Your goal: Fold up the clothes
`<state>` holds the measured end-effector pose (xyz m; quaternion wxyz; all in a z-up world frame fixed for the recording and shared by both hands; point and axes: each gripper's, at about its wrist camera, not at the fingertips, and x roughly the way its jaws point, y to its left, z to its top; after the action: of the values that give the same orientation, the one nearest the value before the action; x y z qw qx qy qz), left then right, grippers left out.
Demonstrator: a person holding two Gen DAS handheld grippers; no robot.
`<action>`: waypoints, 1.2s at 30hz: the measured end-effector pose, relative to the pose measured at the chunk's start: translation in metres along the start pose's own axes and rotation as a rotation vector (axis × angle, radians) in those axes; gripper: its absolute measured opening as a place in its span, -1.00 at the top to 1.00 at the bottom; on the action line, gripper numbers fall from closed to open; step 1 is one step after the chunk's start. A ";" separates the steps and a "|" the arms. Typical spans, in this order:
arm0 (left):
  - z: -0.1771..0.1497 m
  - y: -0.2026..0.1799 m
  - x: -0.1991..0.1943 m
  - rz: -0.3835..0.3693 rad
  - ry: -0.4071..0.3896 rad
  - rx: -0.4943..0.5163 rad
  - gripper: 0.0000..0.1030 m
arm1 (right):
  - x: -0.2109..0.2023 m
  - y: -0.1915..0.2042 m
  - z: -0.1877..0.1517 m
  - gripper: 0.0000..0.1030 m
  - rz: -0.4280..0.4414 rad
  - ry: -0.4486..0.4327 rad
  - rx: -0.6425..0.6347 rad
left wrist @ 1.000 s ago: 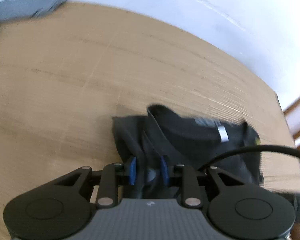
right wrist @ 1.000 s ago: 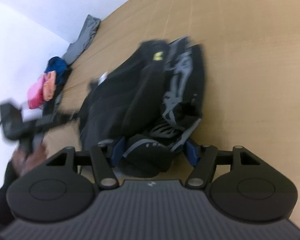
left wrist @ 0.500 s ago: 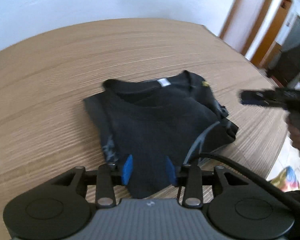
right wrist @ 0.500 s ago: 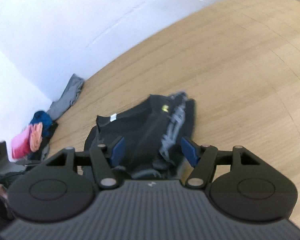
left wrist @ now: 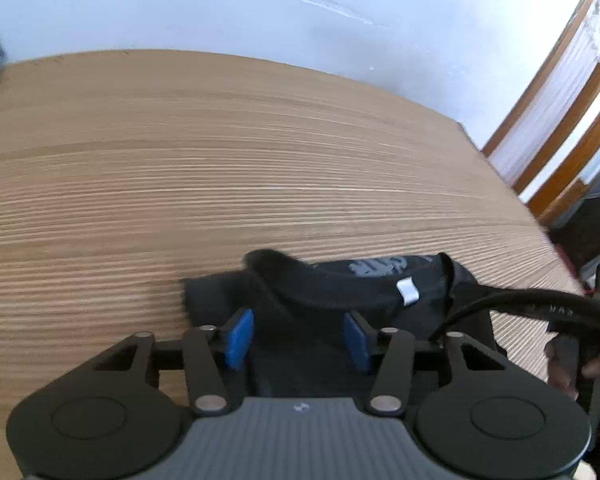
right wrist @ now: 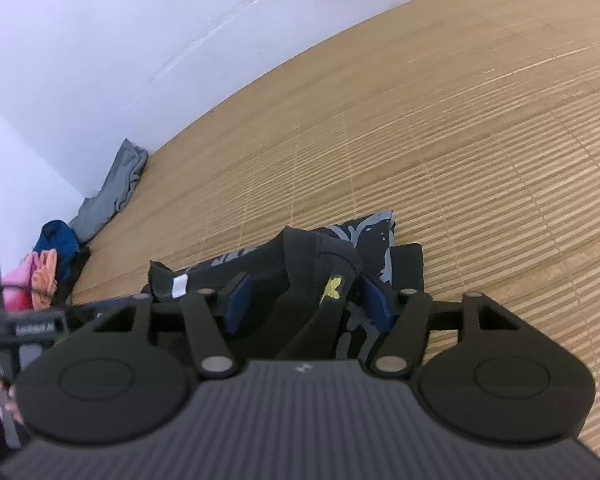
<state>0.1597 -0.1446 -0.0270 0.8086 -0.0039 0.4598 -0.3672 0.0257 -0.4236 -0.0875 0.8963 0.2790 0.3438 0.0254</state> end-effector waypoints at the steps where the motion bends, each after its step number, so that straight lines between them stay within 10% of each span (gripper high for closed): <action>1: 0.001 0.001 0.005 0.003 0.006 -0.012 -0.09 | -0.001 0.001 -0.001 -0.05 -0.009 -0.015 -0.018; 4: -0.002 -0.008 0.007 0.043 -0.001 -0.012 0.78 | -0.006 0.011 -0.004 0.84 -0.056 -0.058 -0.108; 5: -0.005 -0.013 0.000 0.065 -0.018 -0.013 0.93 | -0.011 0.017 -0.005 0.84 -0.068 -0.076 -0.137; 11: -0.005 -0.031 -0.068 0.172 -0.175 -0.029 0.93 | -0.058 0.050 0.010 0.85 -0.002 -0.232 -0.270; 16: 0.009 -0.024 -0.025 0.295 -0.095 -0.010 0.90 | 0.014 0.037 0.027 0.73 -0.101 -0.025 -0.323; 18: 0.007 -0.022 -0.020 0.269 -0.073 -0.028 0.83 | 0.042 0.026 0.029 0.53 -0.157 0.078 -0.312; 23: -0.008 -0.025 -0.045 0.176 -0.064 0.011 0.71 | -0.012 0.035 0.024 0.35 -0.202 -0.094 -0.257; 29: -0.035 -0.044 -0.052 -0.002 0.033 0.115 0.37 | -0.080 0.043 -0.017 0.39 0.114 0.002 -0.256; 33: -0.053 -0.045 -0.018 0.054 0.129 0.126 0.34 | -0.049 0.021 -0.042 0.25 -0.138 0.107 -0.258; 36: -0.053 -0.042 -0.020 0.053 0.123 0.130 0.33 | -0.054 0.020 -0.046 0.24 -0.155 0.057 -0.140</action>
<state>0.0895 -0.1459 -0.0282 0.7868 0.0832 0.4835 -0.3744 -0.0416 -0.3969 -0.0726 0.9027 0.1872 0.3872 -0.0122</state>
